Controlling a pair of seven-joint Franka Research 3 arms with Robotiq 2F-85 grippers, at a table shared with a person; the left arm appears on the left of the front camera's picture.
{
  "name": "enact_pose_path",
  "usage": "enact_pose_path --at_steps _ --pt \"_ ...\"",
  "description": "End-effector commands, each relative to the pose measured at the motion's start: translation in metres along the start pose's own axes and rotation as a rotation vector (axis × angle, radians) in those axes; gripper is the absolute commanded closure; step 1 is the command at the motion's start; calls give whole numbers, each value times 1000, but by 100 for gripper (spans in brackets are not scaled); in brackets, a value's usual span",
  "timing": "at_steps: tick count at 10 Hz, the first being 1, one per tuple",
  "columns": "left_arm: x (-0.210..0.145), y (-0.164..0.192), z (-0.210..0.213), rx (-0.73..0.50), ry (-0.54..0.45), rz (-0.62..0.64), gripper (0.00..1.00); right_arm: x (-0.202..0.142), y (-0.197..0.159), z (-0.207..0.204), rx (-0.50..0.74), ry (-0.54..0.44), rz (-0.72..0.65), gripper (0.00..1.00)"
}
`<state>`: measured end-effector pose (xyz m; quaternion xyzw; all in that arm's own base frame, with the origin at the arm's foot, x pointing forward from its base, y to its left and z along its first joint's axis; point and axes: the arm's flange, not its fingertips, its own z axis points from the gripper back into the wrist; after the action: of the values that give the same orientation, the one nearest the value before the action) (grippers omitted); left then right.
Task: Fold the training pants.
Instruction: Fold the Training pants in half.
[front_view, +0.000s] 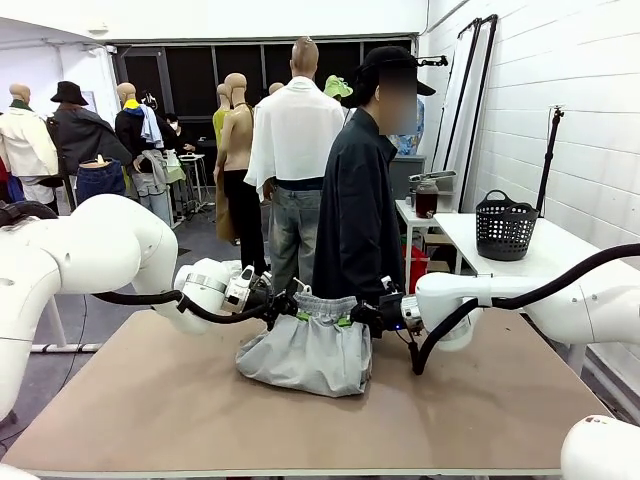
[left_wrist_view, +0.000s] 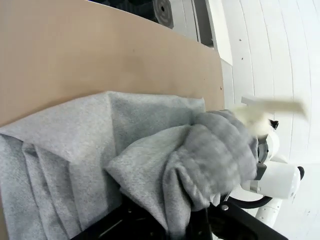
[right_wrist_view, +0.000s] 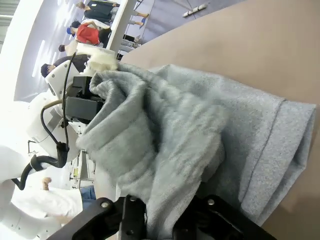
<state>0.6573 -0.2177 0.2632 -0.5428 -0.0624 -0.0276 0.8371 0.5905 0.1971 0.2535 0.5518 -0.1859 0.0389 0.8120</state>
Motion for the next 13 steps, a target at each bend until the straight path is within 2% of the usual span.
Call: enact_pose_path --at_steps 1,2,3,10,13 --pt "12 2 7 24 -7 22 32 4 2 4 -50 -15 -40 35" --pt "12 2 9 24 -12 25 12 5 4 8 -55 -21 -44 15" --pt "11 1 11 27 -17 23 0 5 4 11 -66 -23 -49 0" --pt "-14 -15 45 76 -92 16 0 15 27 54 -211 -26 -23 0" --pt "-25 -24 56 104 -119 9 0 16 37 60 -232 -19 -1 0"
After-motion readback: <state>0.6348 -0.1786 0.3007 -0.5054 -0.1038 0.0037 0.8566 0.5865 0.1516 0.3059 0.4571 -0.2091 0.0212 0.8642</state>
